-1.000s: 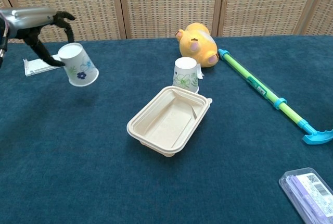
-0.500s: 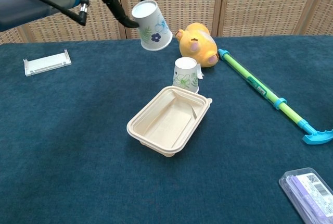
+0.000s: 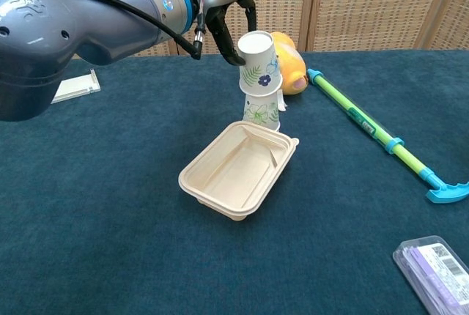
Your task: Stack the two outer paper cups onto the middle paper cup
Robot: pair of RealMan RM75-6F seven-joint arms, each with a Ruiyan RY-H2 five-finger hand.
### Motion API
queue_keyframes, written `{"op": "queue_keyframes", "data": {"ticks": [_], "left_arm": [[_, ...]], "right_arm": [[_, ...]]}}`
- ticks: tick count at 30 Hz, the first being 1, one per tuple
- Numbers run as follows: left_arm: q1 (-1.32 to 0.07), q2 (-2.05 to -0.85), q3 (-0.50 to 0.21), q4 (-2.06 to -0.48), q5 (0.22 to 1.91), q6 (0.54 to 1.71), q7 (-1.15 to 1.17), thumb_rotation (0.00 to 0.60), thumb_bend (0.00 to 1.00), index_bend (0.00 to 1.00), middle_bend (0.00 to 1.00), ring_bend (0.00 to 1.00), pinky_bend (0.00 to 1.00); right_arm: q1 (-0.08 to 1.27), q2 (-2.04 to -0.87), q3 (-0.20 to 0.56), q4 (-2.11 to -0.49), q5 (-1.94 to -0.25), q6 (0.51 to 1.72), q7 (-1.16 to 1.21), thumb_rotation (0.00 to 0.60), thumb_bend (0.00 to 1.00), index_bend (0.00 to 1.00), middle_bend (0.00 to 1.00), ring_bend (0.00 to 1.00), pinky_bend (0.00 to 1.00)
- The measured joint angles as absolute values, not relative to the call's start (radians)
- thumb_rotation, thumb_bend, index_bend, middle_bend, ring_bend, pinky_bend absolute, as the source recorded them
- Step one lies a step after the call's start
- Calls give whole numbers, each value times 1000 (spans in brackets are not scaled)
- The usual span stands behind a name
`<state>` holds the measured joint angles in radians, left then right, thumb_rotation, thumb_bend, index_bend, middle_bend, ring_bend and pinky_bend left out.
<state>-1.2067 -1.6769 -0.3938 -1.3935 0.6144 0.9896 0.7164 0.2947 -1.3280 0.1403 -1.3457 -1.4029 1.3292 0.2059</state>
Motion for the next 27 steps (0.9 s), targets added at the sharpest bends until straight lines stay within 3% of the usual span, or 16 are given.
{"op": "queue_keyframes", "data": {"ticks": [16,23,27], "left_arm": [[-1246,-1691,-371,-1369,539,973,757,600,252,354,0,0,58],[-1248,-1702,-365,-1361,571,978,726,600,252,370,0,0,58],[-1248,-1703,-361,-1365,580,982,718,600,252,326,0,0,59]], "right_arm": [[293,-1326,148,-1340,-1403,1321,225,600,252,100,0,0,0],[292,-1327,149,-1339,-1404,1320,226,600,249,100,0,0,0],[291,-1326,150,-1340,-1404,1319,230,600,249,99,0,0,0]]}}
